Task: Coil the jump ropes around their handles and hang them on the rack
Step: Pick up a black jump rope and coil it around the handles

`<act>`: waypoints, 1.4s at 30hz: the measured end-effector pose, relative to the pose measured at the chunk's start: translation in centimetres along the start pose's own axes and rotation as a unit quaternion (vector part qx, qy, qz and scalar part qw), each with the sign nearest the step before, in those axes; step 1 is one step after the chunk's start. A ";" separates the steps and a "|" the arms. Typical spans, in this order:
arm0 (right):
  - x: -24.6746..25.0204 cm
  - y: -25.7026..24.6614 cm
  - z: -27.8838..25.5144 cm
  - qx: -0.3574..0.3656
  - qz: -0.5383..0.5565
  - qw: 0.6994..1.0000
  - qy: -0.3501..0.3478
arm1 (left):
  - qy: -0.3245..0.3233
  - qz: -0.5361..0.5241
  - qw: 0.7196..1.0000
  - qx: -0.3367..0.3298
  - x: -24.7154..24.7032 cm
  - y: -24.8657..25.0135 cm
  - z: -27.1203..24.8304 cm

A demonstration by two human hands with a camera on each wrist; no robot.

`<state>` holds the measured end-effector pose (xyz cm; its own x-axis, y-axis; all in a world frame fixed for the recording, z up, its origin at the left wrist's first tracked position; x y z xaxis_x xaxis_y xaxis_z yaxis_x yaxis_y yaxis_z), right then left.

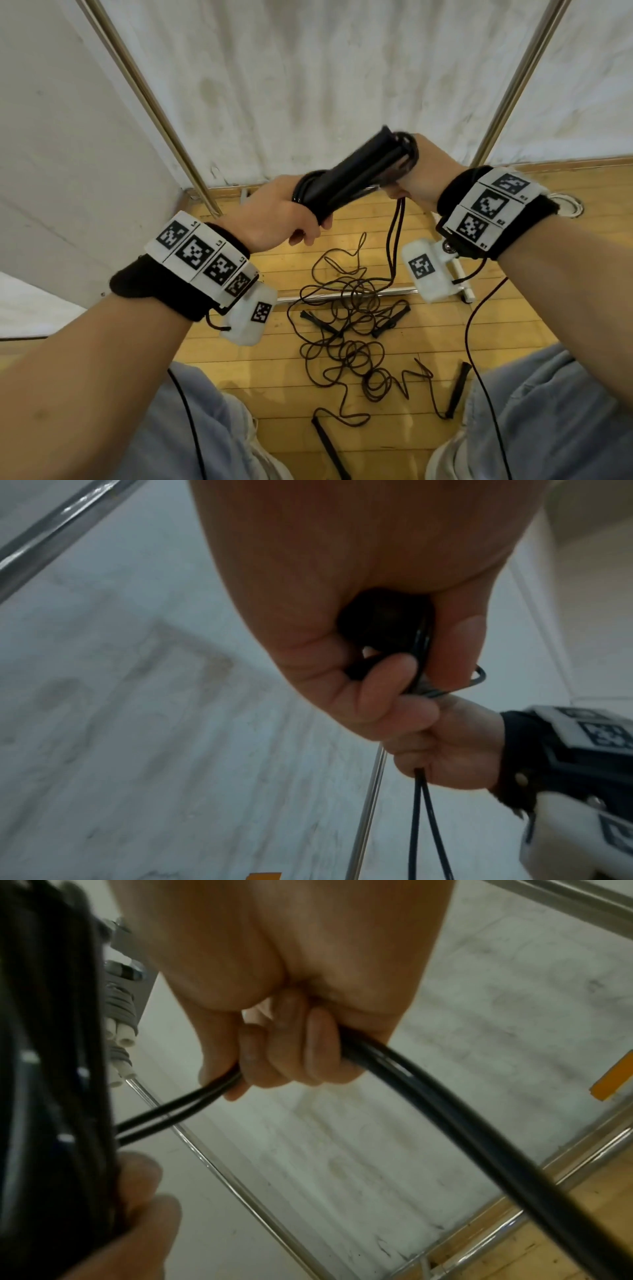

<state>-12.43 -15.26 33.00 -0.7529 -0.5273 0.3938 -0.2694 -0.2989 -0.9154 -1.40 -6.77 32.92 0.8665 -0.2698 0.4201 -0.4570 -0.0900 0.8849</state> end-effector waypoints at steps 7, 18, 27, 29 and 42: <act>-1.2 0.3 0.1 0.025 -0.078 0.995 0.049 | 0.114 -0.180 0.977 0.027 1.9 -0.9 0.9; -6.5 1.4 -1.1 -0.006 -0.222 0.974 -0.042 | 0.167 -0.105 0.977 0.084 3.4 -3.2 2.1; -6.7 0.5 -1.0 -0.027 -0.258 0.965 -0.040 | 0.295 0.080 0.950 0.058 5.2 -3.0 1.6; -7.1 0.6 -1.2 -0.035 -0.262 0.962 -0.065 | 0.286 0.117 0.948 0.069 4.8 -3.3 1.8; -9.4 -0.8 -2.1 0.010 -0.141 0.984 -0.111 | 0.266 0.318 0.909 0.049 3.0 -3.9 2.7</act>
<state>-6.39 -8.45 29.82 -0.4993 -0.5814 0.6424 -0.4352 -0.4729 -0.7662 2.46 -9.80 30.22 0.3839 0.2031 0.9008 -0.8923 -0.1693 0.4184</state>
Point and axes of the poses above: each hand's wrist, its own z-axis towards the middle knuckle, its own x-axis out of the back of the hand, y = z × x, the point moved 10 cm from there along z, towards the middle knuckle, and after that the axes turned 5 degrees about x, right-handed, at the moved point
